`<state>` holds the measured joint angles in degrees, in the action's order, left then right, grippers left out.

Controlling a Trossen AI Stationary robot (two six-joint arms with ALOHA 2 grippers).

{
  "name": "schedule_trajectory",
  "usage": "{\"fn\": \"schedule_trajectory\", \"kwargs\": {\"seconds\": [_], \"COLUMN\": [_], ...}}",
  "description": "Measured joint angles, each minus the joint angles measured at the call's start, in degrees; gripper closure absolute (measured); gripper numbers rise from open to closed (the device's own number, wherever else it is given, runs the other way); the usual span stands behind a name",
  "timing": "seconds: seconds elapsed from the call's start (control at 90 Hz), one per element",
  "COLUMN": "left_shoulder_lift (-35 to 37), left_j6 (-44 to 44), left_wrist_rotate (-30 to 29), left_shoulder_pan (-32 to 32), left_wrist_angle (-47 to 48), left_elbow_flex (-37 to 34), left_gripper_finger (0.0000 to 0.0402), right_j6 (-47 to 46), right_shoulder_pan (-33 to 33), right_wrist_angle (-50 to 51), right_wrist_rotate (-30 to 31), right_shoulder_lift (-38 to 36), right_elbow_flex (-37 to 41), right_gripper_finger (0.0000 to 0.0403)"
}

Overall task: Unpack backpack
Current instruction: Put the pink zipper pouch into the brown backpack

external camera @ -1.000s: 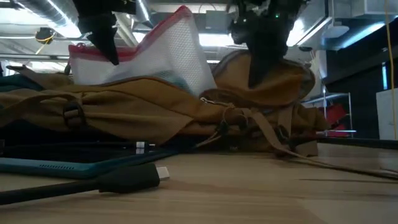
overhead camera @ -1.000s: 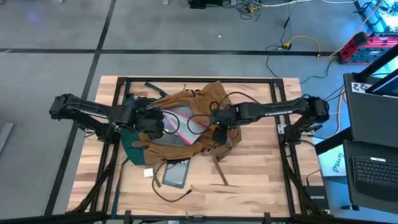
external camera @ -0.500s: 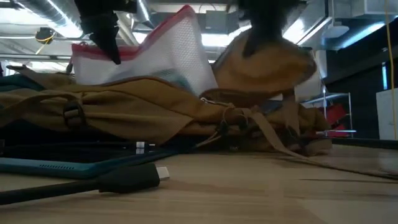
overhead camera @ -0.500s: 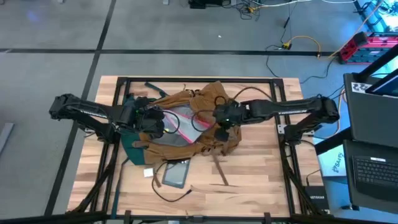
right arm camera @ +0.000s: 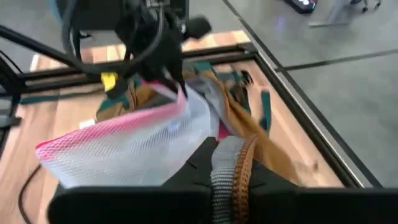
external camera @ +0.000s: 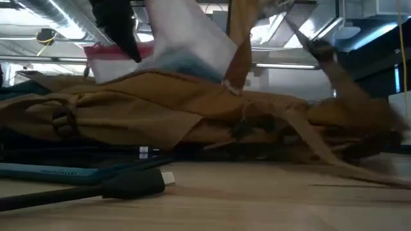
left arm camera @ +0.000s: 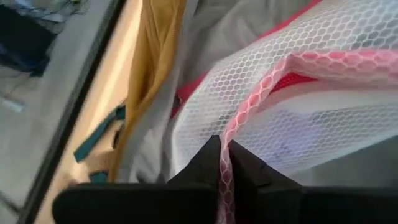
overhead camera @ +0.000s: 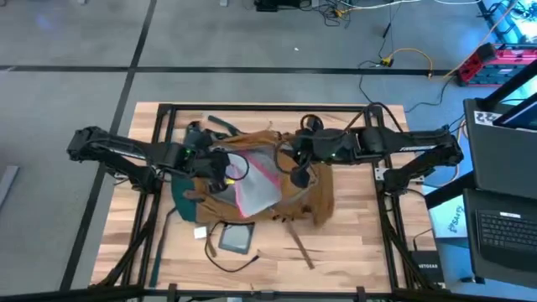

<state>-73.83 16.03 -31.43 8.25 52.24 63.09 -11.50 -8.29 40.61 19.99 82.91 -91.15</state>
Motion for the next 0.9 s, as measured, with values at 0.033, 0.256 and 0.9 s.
{"fn": "schedule_trajectory", "kwargs": {"seconds": [0.033,0.256,0.9], "left_shoulder_lift": [-0.5,-2.7,-3.0], "left_j6": [-0.4,-2.4,2.5], "left_wrist_rotate": [0.7,-2.9,-28.7], "left_shoulder_pan": [0.0,-0.3,-1.3], "left_wrist_angle": [-1.0,-3.4,-10.3], "left_elbow_flex": [0.0,0.0,0.0], "left_gripper_finger": [0.0402,0.0402,0.0402], "right_j6": [0.0,-0.1,-1.3], "right_shoulder_pan": [0.0,0.1,0.1], "right_wrist_angle": [0.0,1.7,3.6], "right_wrist_rotate": [0.0,0.7,1.5], "right_shoulder_lift": [0.0,0.0,0.2], "right_elbow_flex": [0.0,0.0,-0.1], "right_gripper_finger": [0.0403,0.0403,0.0403]}}
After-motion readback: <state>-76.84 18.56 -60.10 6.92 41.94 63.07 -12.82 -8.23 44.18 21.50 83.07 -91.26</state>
